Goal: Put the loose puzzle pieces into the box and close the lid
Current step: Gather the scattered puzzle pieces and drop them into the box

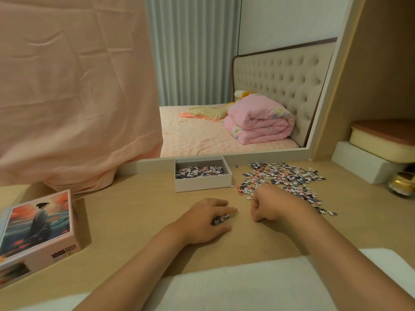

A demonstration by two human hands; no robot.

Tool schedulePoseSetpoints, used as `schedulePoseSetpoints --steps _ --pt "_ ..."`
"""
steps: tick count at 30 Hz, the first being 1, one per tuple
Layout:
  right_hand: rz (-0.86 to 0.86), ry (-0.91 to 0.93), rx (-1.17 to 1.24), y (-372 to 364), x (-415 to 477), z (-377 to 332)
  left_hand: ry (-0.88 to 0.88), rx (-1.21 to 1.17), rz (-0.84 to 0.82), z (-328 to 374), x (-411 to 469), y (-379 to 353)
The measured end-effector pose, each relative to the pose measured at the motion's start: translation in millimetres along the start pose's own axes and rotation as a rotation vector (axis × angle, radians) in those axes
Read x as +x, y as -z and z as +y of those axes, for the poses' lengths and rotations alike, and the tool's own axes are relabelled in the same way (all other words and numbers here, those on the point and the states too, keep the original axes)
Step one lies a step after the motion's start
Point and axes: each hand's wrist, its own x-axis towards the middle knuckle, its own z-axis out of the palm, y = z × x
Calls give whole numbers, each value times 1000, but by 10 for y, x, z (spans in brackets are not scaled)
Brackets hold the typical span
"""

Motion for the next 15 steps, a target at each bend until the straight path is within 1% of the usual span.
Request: schedulePoseSetpoints --steps 5,7,10,12,14,15 --pt "18 -10 96 -75 74 -97 -34 -58 51 40 102 11" --pt "65 55 132 -149 127 -215 -20 -85 87 20 56 96" --pt "160 188 127 -250 168 -401 92 -108 160 -86 -98 317" --pt "177 251 134 -282 183 -486 171 -63 102 -205 -250 463" --pt "203 286 150 -283 213 -523 264 -98 -7 -310 -427 576" --pt "201 296 162 -284 242 -519 297 -123 -34 -368 -505 604"
